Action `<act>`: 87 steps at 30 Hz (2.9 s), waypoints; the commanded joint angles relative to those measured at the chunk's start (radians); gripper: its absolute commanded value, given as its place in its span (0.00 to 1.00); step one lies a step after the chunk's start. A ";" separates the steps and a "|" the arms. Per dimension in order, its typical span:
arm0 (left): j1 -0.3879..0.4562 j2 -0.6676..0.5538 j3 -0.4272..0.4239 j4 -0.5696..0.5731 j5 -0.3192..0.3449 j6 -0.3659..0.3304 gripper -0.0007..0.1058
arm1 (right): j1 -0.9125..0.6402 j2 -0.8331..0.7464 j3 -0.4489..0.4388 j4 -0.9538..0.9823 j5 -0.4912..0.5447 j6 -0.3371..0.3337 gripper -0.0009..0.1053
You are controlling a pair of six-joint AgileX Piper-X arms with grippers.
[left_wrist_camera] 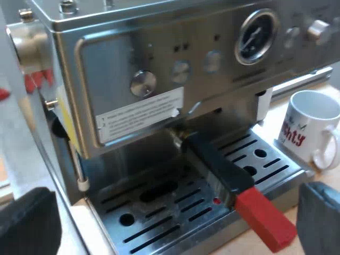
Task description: Remove mug from coffee machine
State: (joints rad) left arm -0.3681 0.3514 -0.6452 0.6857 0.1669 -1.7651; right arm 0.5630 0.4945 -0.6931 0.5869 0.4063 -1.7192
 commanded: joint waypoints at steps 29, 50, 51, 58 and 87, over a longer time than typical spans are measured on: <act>0.325 0.084 -0.102 0.019 -0.080 0.022 0.86 | -0.559 0.096 -0.010 -0.081 -0.343 -0.087 0.50; 0.254 -0.214 -0.102 0.080 -0.014 0.020 0.86 | -0.579 -0.287 -0.010 0.047 -0.340 -0.214 0.50; 0.254 -0.224 -0.102 0.080 -0.014 0.020 0.86 | -0.579 -0.295 -0.010 0.054 -0.340 -0.214 0.50; 0.254 -0.343 -0.102 0.101 -0.014 0.020 0.86 | -0.579 -0.425 -0.010 0.169 -0.344 -0.214 0.50; 0.254 -0.504 0.071 0.156 -0.012 0.020 0.86 | -0.579 -0.548 0.087 0.255 -0.406 -0.206 0.50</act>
State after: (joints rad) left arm -0.1109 -0.0132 -0.5889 0.8756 0.1569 -1.7447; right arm -0.0173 -0.0076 -0.6182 0.8542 0.0132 -1.9216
